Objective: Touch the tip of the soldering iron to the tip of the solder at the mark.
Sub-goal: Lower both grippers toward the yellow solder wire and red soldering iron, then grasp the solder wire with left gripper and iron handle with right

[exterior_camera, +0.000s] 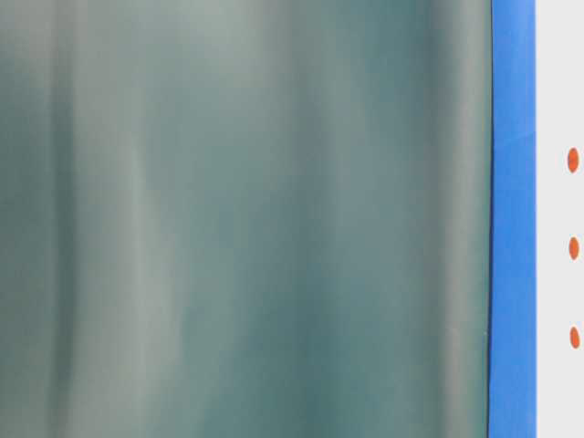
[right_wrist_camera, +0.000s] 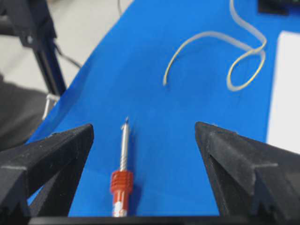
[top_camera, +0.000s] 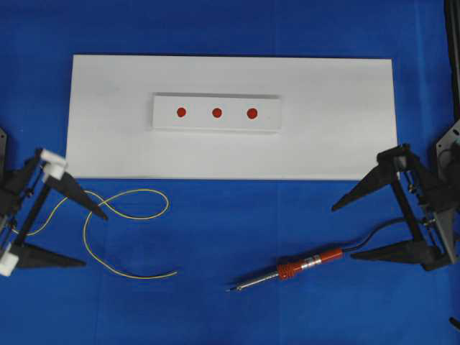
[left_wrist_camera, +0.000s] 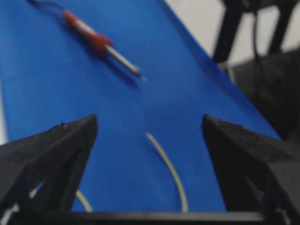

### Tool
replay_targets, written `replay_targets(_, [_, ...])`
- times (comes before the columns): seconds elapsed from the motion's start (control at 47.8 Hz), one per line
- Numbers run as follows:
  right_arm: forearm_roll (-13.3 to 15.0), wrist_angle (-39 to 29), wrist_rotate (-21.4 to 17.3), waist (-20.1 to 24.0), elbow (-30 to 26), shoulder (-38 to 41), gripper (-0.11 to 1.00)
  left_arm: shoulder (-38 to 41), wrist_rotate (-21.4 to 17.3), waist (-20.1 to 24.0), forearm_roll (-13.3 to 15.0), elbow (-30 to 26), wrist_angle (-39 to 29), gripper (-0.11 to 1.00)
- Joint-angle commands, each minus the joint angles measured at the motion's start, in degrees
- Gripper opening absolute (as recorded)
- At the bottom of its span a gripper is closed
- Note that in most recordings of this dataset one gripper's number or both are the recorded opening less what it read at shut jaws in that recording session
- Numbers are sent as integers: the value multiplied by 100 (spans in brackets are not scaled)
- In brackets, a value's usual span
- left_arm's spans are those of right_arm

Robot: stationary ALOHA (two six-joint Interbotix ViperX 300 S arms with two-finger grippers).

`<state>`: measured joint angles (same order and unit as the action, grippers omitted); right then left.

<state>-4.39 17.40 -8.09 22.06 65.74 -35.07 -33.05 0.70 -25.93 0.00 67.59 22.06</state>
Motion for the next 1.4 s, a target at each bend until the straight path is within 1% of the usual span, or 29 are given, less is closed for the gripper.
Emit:
replay_targets(0.0, [-105, 237, 0, 97, -123, 290, 90, 413, 18, -176, -9, -185, 176, 87])
replay_targets(0.125, [-229, 765, 0, 246, -70, 896, 91, 1002, 53, -264, -9, -229, 510, 84])
replay_targets(0.397, [-765, 1644, 0, 580, -114, 2347, 91, 2338, 378, -360, -9, -237, 1371, 83])
replay_targets(0.46, [-932, 1854, 0, 677, -114, 2610, 91, 2619, 387, -413, -9, -255, 1582, 82])
replay_targets(0.481, [-1046, 1934, 0, 721, -97, 2742, 91, 2707, 396, -431, -9, -264, 1652, 82])
replay_targets(0.585, [-1389, 2188, 0, 853, -62, 3103, 90, 3146, 457, -466, 9, -325, 1890, 82])
replay_targets(0.711, [-1670, 2452, 0, 1037, -97, 3516, 90, 3612, 562, -457, 26, -431, 1969, 82])
replay_targets(0.899, [-1863, 2681, 0, 1116, -185, 4025, 90, 4008, 571, -457, 35, -571, 1986, 78])
replay_targets(1.004, [-1881, 2742, 0, 1125, -246, 4219, 87, 4078, 580, -457, 35, -606, 1986, 74])
replay_targets(1.129, [-1881, 2751, 0, 1134, -316, 4403, 84, 4096, 571, -457, 35, -571, 1978, 67])
replay_targets(1.254, [-1881, 2769, 0, 1134, -352, 4518, 81, 4104, 571, -457, 35, -562, 1942, 57])
replay_targets(1.38, [-1881, 2856, 35, 1125, -378, 4641, 76, 4104, 527, -457, 35, -562, 1854, 41])
